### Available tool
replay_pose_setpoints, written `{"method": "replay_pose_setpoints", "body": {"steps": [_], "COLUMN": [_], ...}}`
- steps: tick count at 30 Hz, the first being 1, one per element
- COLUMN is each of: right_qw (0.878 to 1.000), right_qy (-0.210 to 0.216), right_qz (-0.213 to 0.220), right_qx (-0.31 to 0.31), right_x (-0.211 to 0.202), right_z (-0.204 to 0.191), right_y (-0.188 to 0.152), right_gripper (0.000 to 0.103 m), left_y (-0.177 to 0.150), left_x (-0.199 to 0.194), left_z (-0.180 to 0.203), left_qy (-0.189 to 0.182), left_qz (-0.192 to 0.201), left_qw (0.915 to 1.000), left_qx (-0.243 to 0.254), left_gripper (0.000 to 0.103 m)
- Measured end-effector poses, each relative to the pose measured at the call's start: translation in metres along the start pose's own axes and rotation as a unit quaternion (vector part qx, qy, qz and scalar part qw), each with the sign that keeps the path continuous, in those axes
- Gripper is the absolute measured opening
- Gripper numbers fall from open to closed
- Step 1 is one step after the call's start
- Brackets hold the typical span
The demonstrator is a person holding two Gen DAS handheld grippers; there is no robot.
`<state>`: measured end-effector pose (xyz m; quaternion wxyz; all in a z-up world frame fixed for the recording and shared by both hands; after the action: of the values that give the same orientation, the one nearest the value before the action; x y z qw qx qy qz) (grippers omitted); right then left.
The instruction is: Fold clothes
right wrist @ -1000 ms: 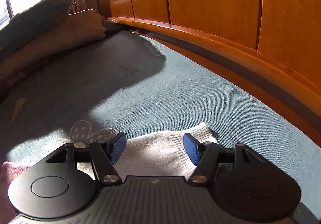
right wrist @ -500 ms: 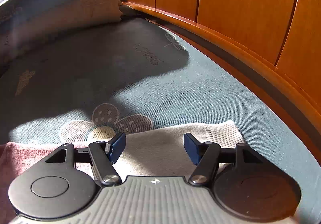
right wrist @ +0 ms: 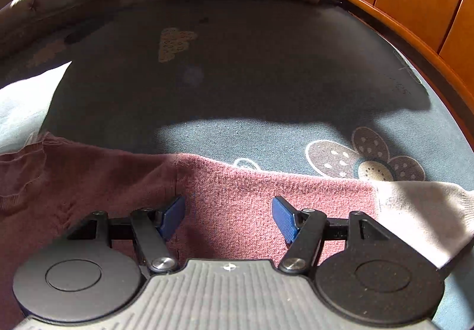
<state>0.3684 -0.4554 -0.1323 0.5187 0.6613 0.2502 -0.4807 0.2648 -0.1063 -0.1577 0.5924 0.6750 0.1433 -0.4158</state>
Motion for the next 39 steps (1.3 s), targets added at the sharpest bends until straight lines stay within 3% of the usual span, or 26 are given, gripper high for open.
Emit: {"method": "replay_pose_setpoints", "body": {"steps": [5, 10, 13, 18, 22, 25, 31, 37, 39], "right_qw": [0.999, 0.996, 0.998, 1.000, 0.999, 0.998, 0.998, 0.998, 0.999], "right_qy": [-0.013, -0.001, 0.020, -0.007, -0.025, 0.004, 0.034, 0.026, 0.020], "right_qz": [0.025, 0.048, 0.045, 0.017, 0.043, 0.053, 0.028, 0.005, 0.018], "right_qx": [0.029, 0.073, 0.046, 0.012, 0.010, 0.021, -0.051, -0.053, -0.046], "right_x": [0.025, 0.015, -0.003, 0.013, 0.027, 0.009, -0.015, 0.026, 0.040], "right_z": [0.001, 0.008, -0.009, -0.025, -0.027, -0.036, -0.088, -0.122, -0.125], "right_y": [0.016, 0.027, 0.017, 0.008, 0.025, 0.031, 0.021, 0.032, 0.042], "right_gripper": [0.078, 0.078, 0.078, 0.078, 0.082, 0.082, 0.082, 0.082, 0.086], "left_y": [0.000, 0.000, -0.001, 0.001, 0.013, 0.022, 0.027, 0.024, 0.025], "left_x": [-0.001, -0.001, -0.002, -0.005, -0.024, -0.038, -0.039, -0.029, -0.029], "left_z": [0.000, 0.001, 0.001, 0.000, -0.003, -0.012, -0.039, -0.044, -0.046], "left_qy": [0.001, 0.001, 0.002, 0.002, 0.010, 0.001, 0.021, 0.014, 0.014], "left_qz": [0.000, -0.001, -0.001, 0.004, 0.051, 0.070, 0.075, 0.055, 0.057], "left_qw": [1.0000, 1.0000, 1.0000, 1.0000, 0.9985, 0.9975, 0.9959, 0.9968, 0.9967], "left_qx": [0.001, 0.002, 0.004, 0.006, 0.017, 0.001, -0.047, -0.056, -0.057], "left_gripper": [0.102, 0.102, 0.102, 0.102, 0.102, 0.102, 0.102, 0.102, 0.102]}}
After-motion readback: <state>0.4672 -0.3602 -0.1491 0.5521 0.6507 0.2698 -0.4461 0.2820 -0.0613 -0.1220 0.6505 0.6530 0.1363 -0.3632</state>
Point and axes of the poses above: each gripper's, at about its wrist camera, not at the fingertips, and x roughly the way its jaws point, z to its right, y to its top, the point moved 8 cm from there along x, roughly the way its jaws point, and after that the axes turned 9 degrees about -z, right-handed, at the moved point
